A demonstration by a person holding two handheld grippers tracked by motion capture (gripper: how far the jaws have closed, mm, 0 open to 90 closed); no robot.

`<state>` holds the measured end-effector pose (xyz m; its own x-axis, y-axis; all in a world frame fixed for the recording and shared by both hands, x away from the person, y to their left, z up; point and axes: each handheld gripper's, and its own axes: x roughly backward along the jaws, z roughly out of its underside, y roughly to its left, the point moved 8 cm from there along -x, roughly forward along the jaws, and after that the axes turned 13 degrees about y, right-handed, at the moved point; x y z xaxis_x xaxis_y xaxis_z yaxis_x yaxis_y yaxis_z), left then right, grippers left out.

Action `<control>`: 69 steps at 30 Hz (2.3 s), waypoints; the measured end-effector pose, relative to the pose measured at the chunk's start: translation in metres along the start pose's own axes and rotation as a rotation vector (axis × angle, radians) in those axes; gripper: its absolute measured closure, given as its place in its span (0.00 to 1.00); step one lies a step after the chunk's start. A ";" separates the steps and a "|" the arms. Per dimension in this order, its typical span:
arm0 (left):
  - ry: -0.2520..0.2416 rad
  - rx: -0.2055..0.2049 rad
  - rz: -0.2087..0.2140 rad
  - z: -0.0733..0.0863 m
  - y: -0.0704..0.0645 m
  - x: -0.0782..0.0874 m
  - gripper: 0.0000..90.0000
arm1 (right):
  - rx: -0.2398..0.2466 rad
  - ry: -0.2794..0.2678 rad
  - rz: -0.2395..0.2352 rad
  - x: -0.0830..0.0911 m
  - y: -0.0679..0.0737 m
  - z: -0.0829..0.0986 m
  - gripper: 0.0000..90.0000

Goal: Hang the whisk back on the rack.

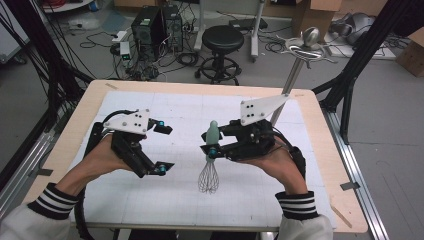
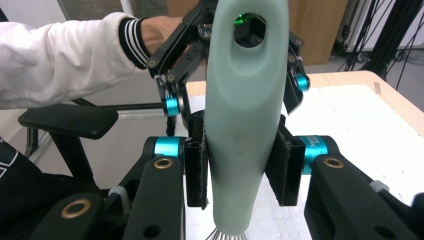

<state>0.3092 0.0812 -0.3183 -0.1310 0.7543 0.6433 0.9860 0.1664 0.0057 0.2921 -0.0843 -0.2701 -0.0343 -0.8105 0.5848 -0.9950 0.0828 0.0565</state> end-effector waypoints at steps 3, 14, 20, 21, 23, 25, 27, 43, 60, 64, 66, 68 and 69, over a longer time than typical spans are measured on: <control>-0.006 0.019 -0.020 0.007 0.003 0.005 0.02 | -0.003 -0.002 0.005 0.003 0.000 0.002 0.73; -0.027 0.072 -0.106 0.039 0.012 0.024 0.02 | -0.029 0.013 0.034 0.027 -0.005 0.018 0.73; -0.035 0.101 -0.147 0.058 0.016 0.033 0.02 | -0.037 0.016 0.055 0.039 -0.007 0.024 0.73; -0.029 0.096 -0.155 0.061 0.017 0.035 0.02 | -0.043 0.019 0.062 0.042 -0.008 0.025 0.73; -0.027 0.101 -0.168 0.067 0.017 0.037 0.02 | -0.047 0.018 0.072 0.048 -0.009 0.028 0.73; -0.035 0.114 -0.184 0.074 0.019 0.040 0.02 | -0.061 0.014 0.093 0.059 -0.011 0.032 0.73; -0.052 0.134 -0.183 0.079 0.020 0.042 0.02 | -0.078 0.012 0.105 0.067 -0.012 0.035 0.73; -0.058 0.191 -0.218 0.118 0.022 0.038 0.02 | -0.152 0.020 0.212 0.129 -0.025 0.061 0.73; -0.061 0.235 -0.223 0.143 0.022 0.034 0.02 | -0.235 0.028 0.279 0.179 -0.053 0.080 0.73; -0.053 0.241 -0.223 0.148 0.022 0.032 0.02 | -0.245 0.023 0.294 0.191 -0.058 0.082 0.73; -0.054 0.241 -0.225 0.148 0.022 0.033 0.02 | -0.260 0.032 0.297 0.197 -0.061 0.084 0.73; -0.058 0.242 -0.229 0.148 0.023 0.033 0.02 | -0.262 0.034 0.304 0.202 -0.064 0.084 0.73; -0.058 0.242 -0.229 0.148 0.023 0.033 0.02 | -0.261 0.033 0.308 0.205 -0.066 0.083 0.73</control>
<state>0.3122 0.2040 -0.4099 -0.3589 0.7133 0.6020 0.8782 0.4765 -0.0409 0.3426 -0.3039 -0.2216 -0.3195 -0.7063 0.6317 -0.8811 0.4667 0.0763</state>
